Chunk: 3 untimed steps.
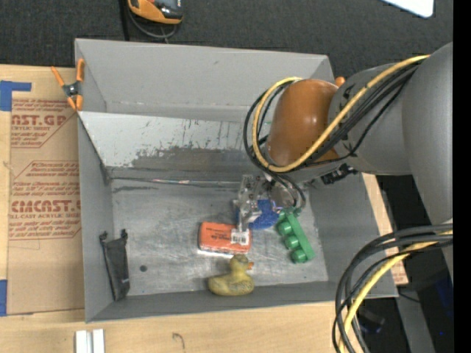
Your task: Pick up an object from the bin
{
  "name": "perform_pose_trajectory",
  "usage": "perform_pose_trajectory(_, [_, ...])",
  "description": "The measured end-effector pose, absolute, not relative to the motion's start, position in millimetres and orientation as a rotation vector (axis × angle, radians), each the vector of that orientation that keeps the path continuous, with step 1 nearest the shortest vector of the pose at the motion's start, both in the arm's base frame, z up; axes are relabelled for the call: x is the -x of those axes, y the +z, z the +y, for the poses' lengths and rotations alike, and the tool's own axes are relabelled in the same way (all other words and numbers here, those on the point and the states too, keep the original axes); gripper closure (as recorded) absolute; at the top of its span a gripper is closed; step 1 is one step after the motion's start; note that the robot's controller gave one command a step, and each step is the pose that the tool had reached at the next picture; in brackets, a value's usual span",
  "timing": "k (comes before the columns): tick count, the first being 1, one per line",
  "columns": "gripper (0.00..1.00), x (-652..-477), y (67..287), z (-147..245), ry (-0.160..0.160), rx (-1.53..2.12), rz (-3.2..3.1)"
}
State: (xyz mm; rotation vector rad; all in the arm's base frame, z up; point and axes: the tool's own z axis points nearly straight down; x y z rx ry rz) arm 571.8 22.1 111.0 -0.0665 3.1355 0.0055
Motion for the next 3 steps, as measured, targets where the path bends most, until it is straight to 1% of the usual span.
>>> perform_pose_trajectory(1, [1.0, -579.0, 85.4, 3.4, -0.006, -0.042, 3.135])
perform_pose_trajectory(2, [1.0, -571.5, 125.0, 9.4, 0.001, 0.202, 3.141])
perform_pose_trajectory(3, [1.0, -577.1, 169.2, 8.9, 0.0, 0.181, 3.13])
